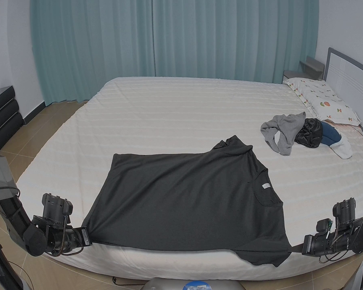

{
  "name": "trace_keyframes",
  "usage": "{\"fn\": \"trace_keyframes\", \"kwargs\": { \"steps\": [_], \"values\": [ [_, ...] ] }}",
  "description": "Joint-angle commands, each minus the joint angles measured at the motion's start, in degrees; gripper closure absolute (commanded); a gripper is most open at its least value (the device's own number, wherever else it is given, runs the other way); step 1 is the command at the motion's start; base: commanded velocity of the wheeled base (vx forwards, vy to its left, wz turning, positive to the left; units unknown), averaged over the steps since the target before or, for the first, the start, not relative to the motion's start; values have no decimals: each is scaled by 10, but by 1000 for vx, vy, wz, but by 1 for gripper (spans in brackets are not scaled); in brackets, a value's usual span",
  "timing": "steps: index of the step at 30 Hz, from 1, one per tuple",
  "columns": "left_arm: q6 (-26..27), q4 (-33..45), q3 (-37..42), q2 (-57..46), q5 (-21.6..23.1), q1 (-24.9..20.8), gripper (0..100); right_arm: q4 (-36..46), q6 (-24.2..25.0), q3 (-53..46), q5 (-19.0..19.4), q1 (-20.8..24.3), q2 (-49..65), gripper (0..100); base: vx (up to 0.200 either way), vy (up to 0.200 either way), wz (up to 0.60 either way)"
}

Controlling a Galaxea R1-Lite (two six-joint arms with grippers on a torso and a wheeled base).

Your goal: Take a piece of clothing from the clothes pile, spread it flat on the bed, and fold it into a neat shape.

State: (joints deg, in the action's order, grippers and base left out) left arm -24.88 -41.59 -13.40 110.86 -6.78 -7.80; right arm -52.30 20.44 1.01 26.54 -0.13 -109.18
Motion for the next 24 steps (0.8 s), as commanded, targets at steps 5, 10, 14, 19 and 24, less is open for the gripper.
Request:
{"fn": "trace_keyframes", "kwargs": {
  "steps": [5, 10, 14, 19, 24],
  "values": [
    [6, 30, 1, 1, 1, -6, 100, -4, -5, -5, -3, 7, -49, 100, 0, 0, 0],
    [3, 31, -8, -5, 2, -7, 100, -52, 5, -7, -2, -4, -36, 100, 0, 0, 0],
    [0, 33, -15, -35, 3, 2, 100, -74, 19, -9, 0, -12, -2, 100, 0, 0, 0],
    [0, 33, -14, -50, 3, 6, 100, -76, 42, -3, -1, -14, 18, 100, 0, 0, 0],
    [1, 34, -13, -62, 3, 6, 100, -75, 43, -6, -1, -14, 49, 100, 0, 0, 0]
  ]
}}
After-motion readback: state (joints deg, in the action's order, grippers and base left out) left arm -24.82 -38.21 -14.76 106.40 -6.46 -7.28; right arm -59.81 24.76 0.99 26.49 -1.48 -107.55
